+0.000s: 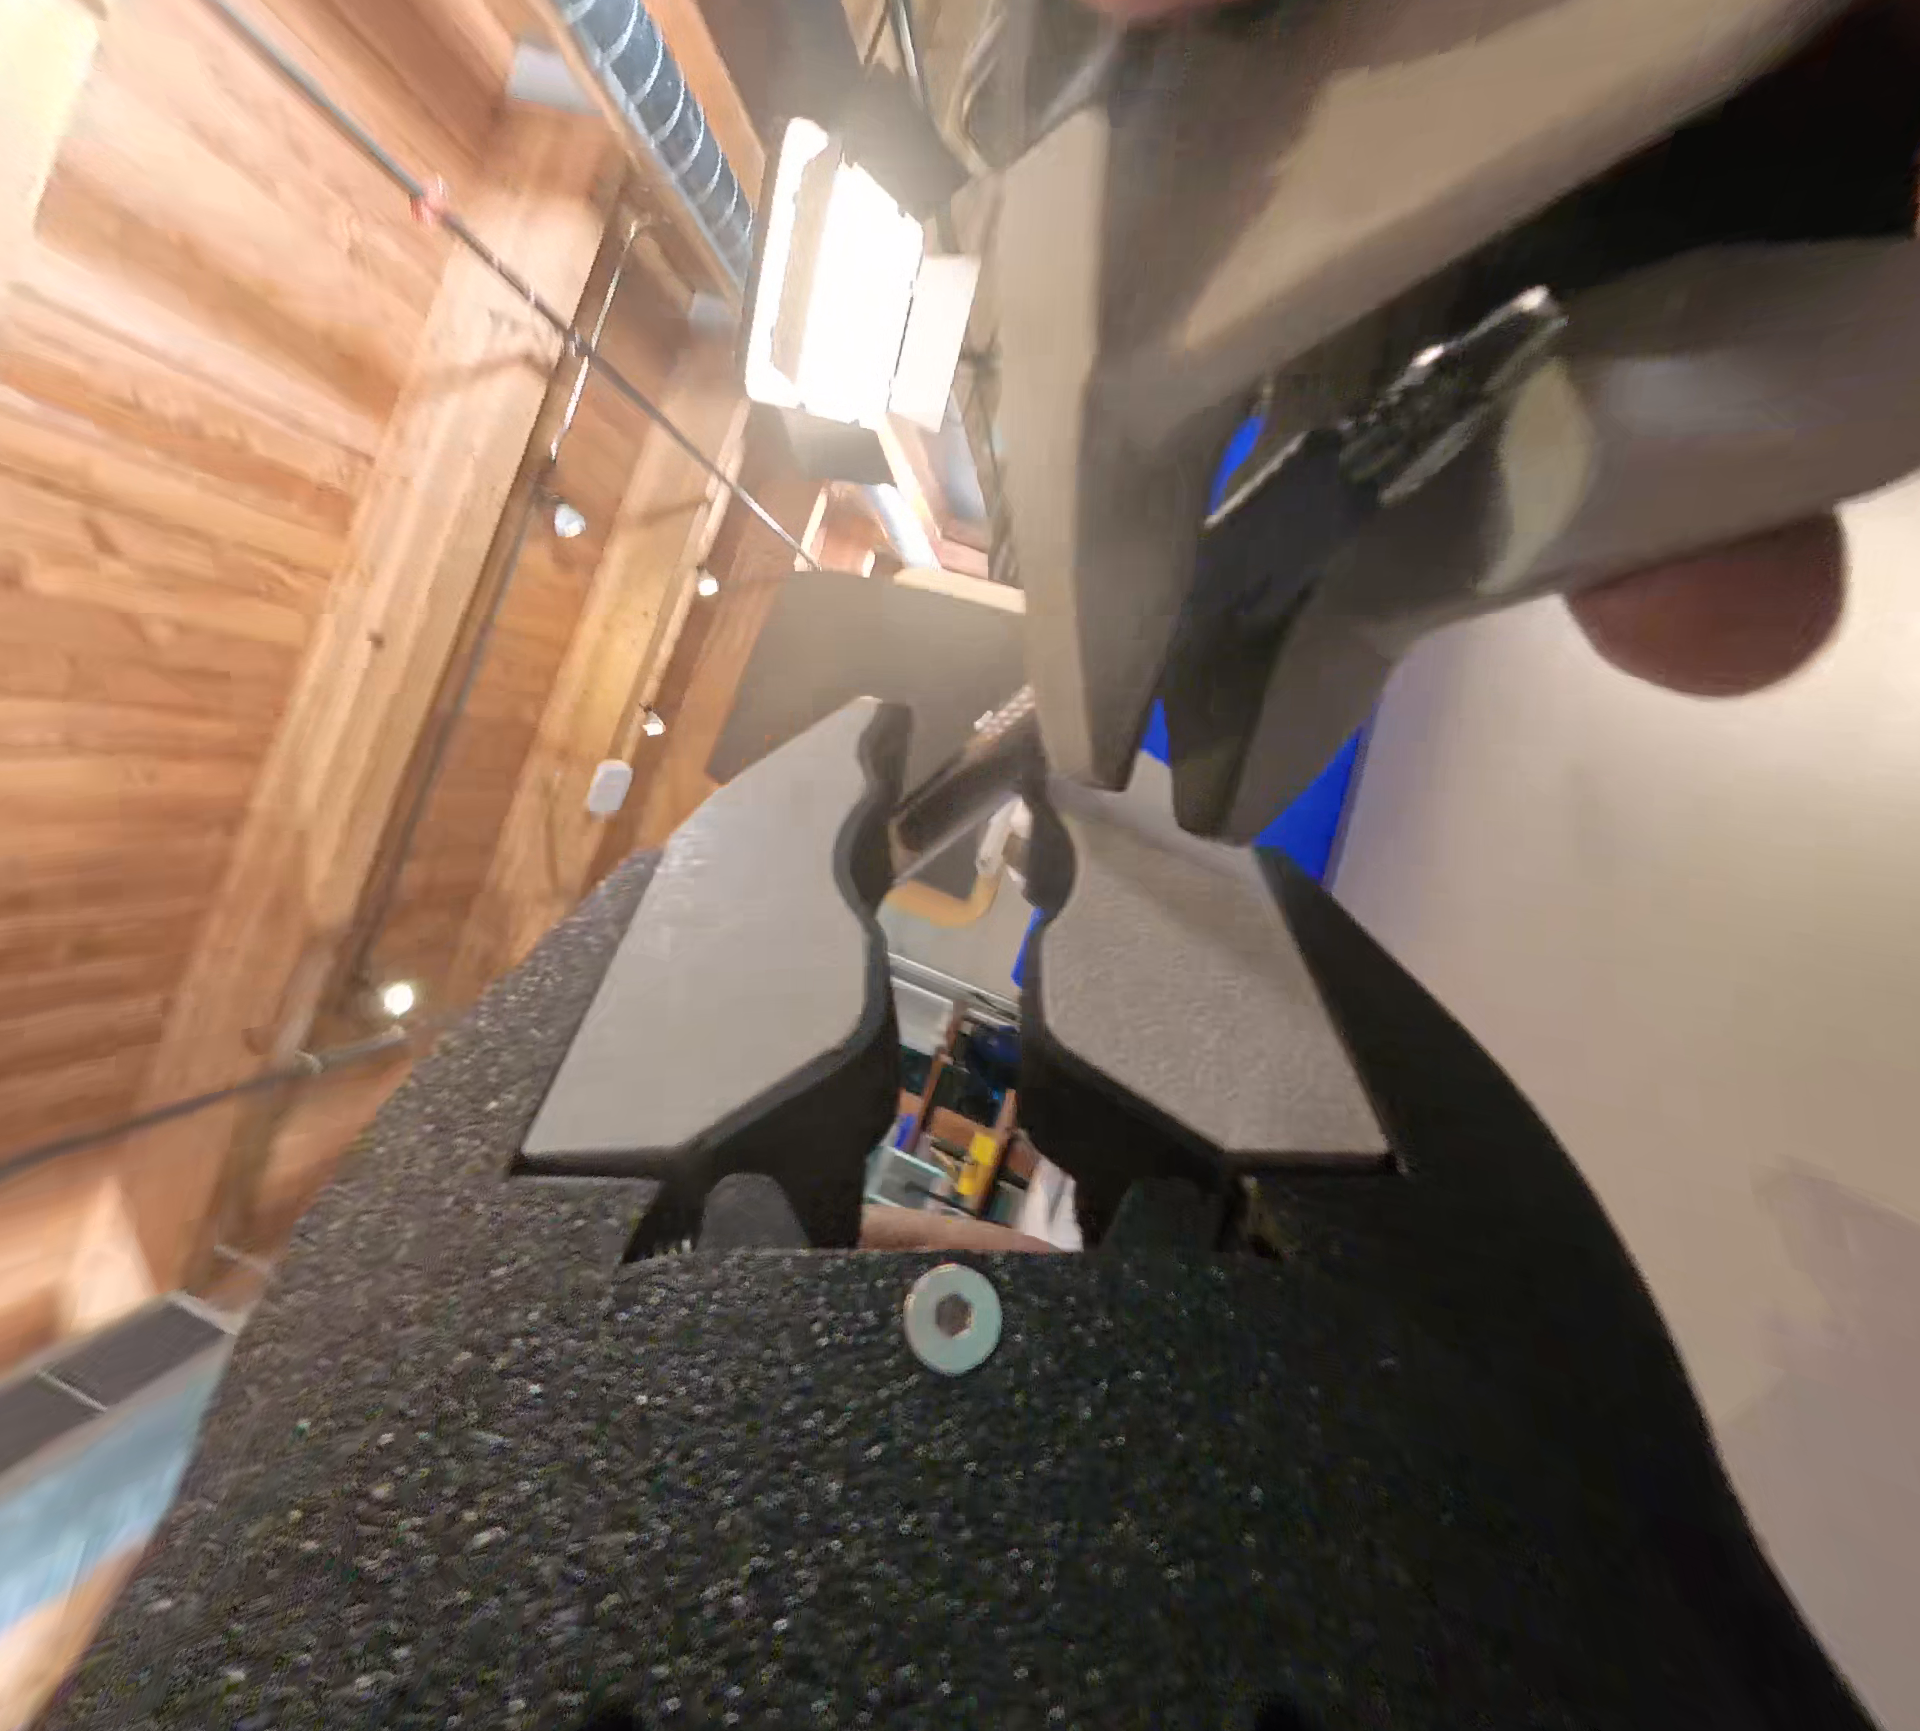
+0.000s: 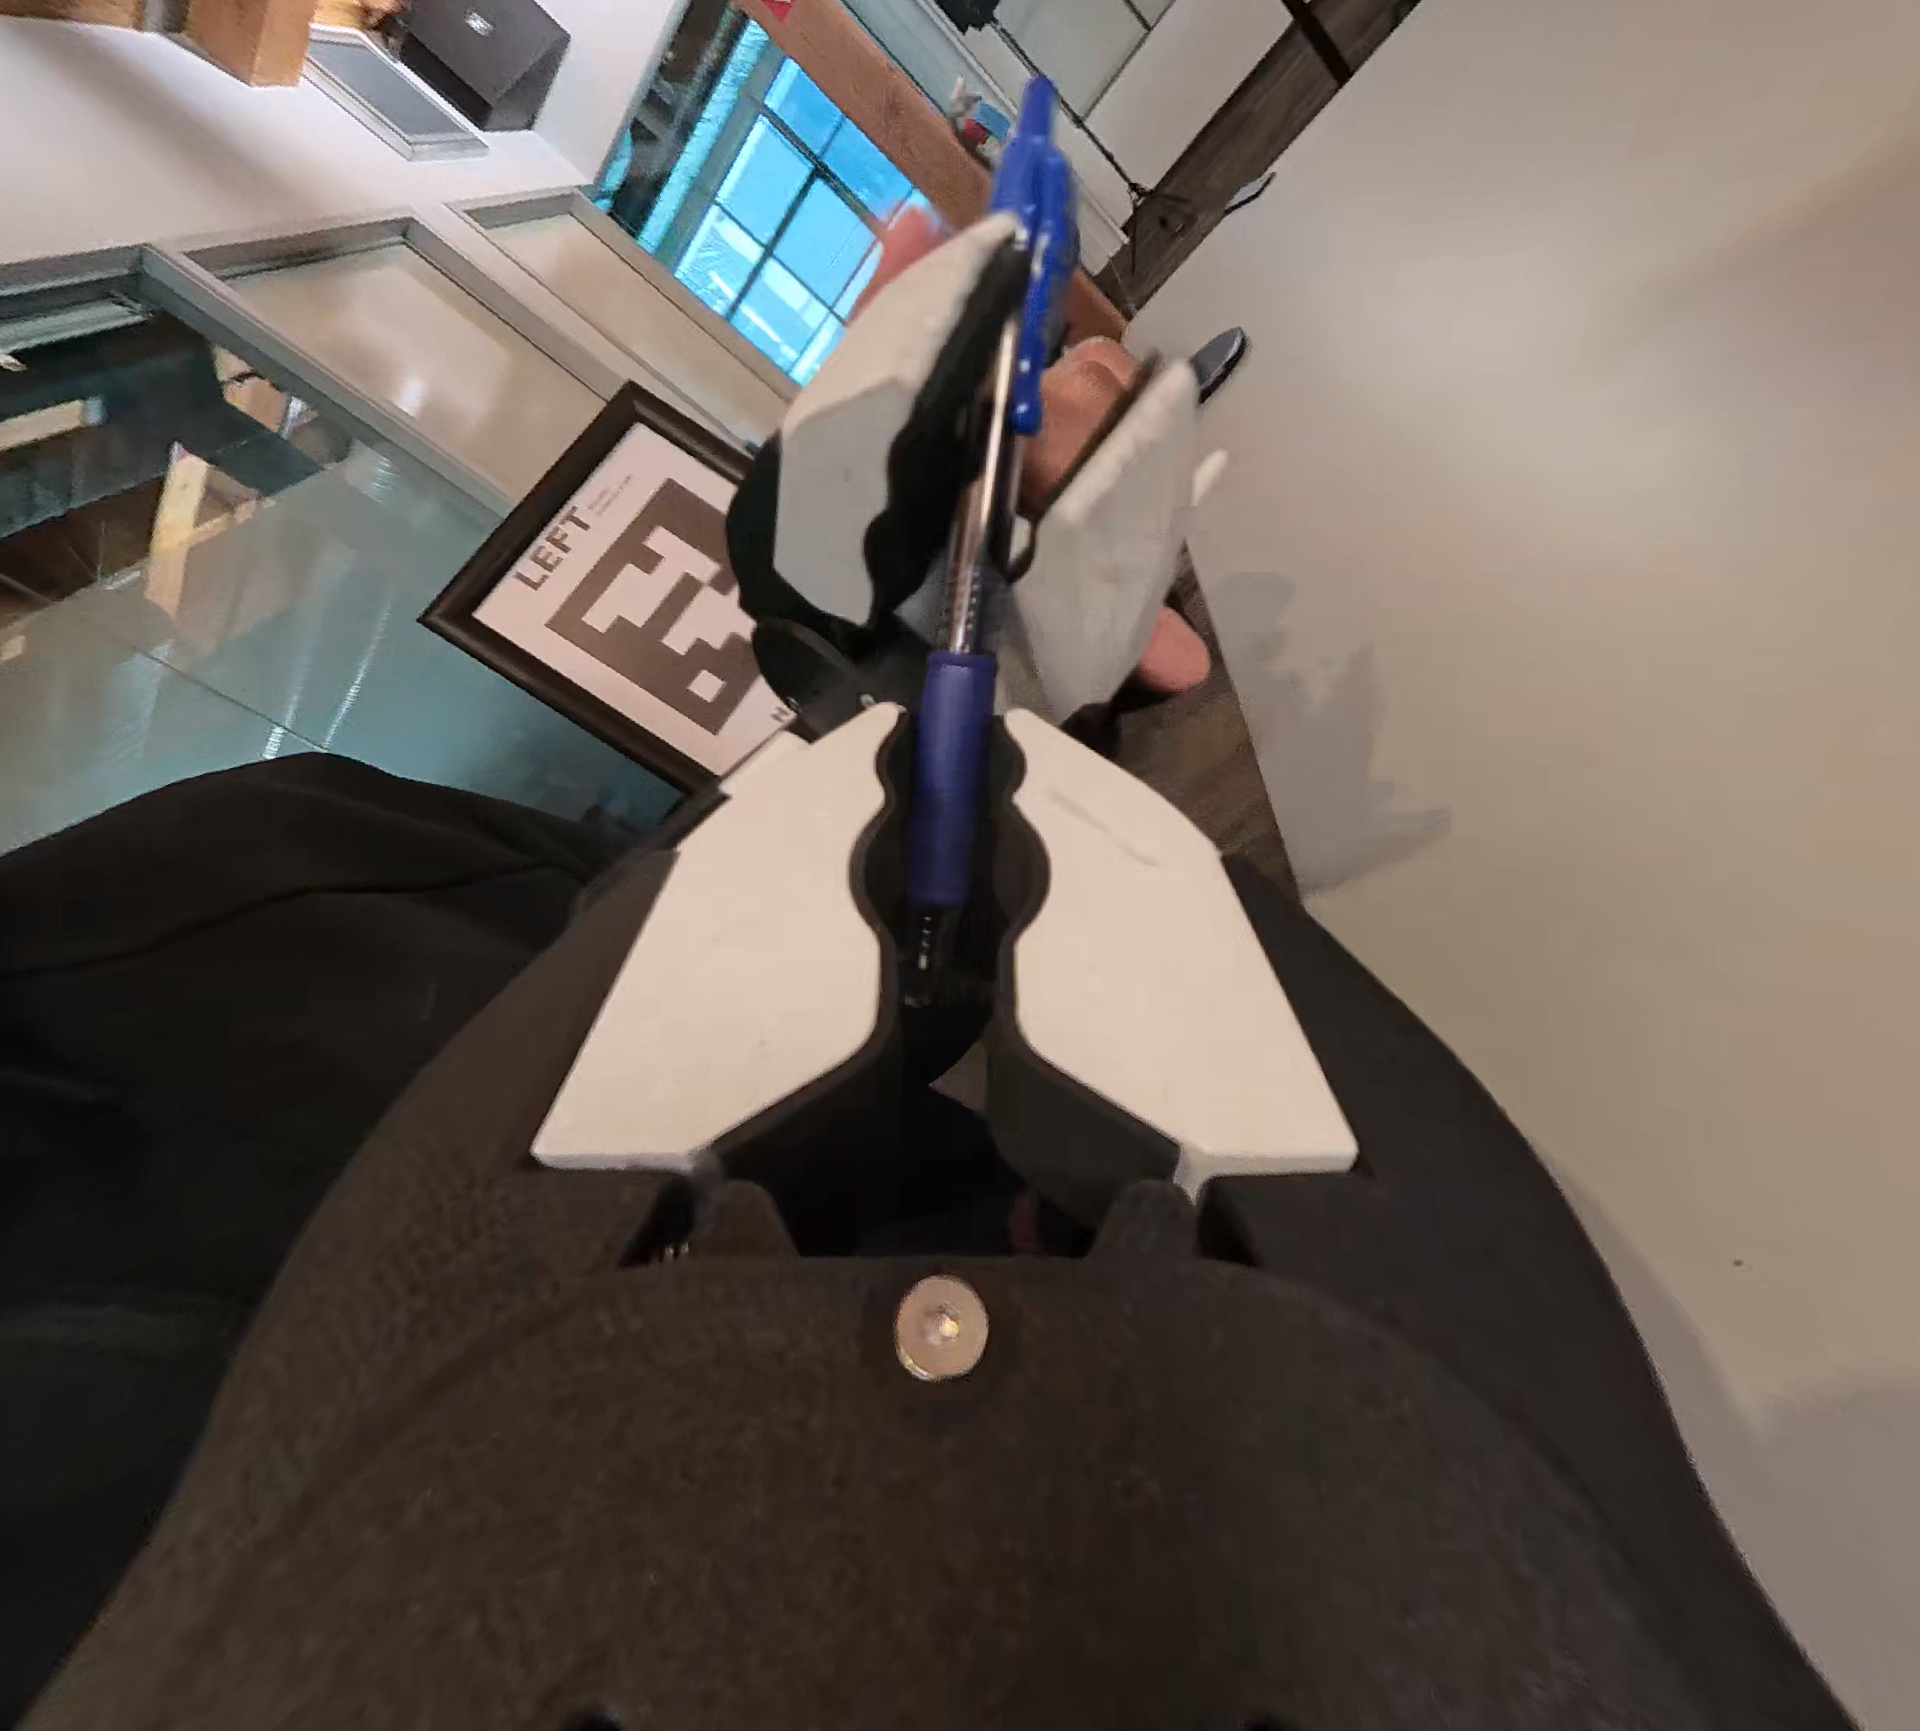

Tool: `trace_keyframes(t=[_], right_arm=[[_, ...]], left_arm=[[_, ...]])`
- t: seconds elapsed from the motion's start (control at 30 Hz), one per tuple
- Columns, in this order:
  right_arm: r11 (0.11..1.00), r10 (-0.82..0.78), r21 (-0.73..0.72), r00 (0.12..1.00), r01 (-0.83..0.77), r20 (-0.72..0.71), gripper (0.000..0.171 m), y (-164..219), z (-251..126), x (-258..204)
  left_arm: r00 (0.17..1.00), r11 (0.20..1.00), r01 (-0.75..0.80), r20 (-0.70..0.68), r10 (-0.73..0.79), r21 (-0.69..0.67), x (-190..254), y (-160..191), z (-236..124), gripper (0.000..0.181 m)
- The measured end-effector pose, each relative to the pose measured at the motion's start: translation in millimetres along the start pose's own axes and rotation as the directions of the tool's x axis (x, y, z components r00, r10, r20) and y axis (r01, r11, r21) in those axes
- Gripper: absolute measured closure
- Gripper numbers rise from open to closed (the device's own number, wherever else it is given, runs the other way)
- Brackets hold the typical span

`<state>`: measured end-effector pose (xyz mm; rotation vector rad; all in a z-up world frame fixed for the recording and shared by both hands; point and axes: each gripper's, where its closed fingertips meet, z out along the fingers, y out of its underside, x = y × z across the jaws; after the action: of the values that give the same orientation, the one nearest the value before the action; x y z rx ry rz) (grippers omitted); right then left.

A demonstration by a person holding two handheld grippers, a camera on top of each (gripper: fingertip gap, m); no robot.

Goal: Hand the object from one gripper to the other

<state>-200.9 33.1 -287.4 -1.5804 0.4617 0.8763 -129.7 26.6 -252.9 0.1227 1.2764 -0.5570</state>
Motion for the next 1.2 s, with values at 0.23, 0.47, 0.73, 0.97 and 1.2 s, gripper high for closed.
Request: trace_keyframes(t=[0.23, 0.47, 0.73, 0.97, 1.2], right_arm=[[0.904, -0.379, 0.168, 0.919, 0.393, -0.112, 0.126, -43.5, -29.1, -16.5], [0.563, -0.704, 0.181, 0.582, 0.807, -0.406, 0.128, -79.3, -85.6, -25.3], [-0.269, -0.788, -0.538, -0.504, 0.799, -0.355, 0.135, -49.7, -74.6, 18.3], [-0.540, -0.609, -0.603, -0.767, 0.587, -0.201, 0.124, -27.9, -46.7, 14.8], [-0.566, -0.601, -0.607, -0.783, 0.558, -0.160, 0.135, -20.9, -40.3, 20.6]], left_arm=[[0.809, 0.845, 0.515, -0.244, -0.535, -0.143, 22.3, 1.7, 7.8, 0.168], [0.060, 0.159, 0.932, -0.295, -0.953, -0.325, 10.0, -16.0, 10.5, 0.174], [-0.837, -0.697, 0.546, -0.266, -0.478, -0.465, -6.5, -32.6, 10.9, 0.175], [-0.950, -0.798, 0.311, -0.158, -0.269, -0.516, 18.4, -38.4, 15.9, 0.175], [-0.912, -0.743, 0.397, -0.138, -0.387, -0.539, 23.3, -42.3, 13.8, 0.175]])
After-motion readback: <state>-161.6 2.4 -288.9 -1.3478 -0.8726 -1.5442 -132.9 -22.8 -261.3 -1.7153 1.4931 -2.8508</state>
